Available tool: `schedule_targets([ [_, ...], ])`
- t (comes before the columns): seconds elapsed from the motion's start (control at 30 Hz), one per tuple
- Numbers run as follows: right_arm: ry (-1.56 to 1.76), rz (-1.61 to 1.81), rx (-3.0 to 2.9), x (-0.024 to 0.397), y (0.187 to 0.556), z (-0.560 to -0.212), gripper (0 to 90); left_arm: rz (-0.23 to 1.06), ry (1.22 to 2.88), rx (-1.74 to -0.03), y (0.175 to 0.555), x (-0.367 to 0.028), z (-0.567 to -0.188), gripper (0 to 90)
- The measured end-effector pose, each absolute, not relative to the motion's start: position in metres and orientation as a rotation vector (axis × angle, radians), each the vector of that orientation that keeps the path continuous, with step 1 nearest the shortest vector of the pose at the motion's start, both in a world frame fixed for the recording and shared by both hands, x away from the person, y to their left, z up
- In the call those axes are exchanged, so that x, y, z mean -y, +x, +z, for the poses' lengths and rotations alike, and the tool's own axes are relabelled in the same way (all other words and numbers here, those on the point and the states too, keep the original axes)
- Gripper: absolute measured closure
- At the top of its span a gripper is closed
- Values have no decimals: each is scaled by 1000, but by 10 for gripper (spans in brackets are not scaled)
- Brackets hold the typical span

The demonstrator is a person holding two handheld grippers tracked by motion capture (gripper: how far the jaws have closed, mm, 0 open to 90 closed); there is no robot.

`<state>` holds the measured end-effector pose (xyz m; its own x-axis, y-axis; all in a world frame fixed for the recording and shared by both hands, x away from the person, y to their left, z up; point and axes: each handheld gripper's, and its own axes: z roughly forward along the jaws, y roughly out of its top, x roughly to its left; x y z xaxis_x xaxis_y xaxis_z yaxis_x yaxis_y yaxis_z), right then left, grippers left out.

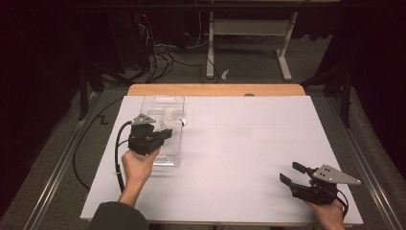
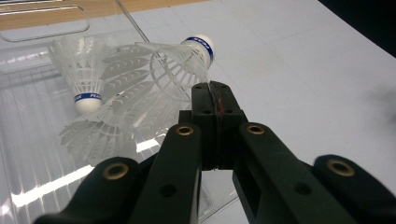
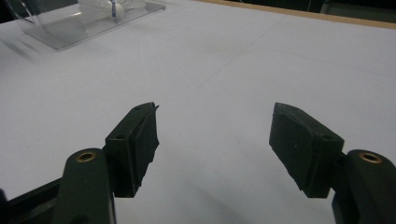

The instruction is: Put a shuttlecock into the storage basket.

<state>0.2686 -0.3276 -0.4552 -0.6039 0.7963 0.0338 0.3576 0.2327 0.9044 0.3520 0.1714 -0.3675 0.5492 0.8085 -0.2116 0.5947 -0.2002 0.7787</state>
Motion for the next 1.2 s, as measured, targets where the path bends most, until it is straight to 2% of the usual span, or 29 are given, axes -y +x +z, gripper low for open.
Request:
schedule_targets([
  [1.2, 1059, 1340, -2076, 327, 268, -455, 327, 356, 1855, -1266, 363, -199, -372, 899],
])
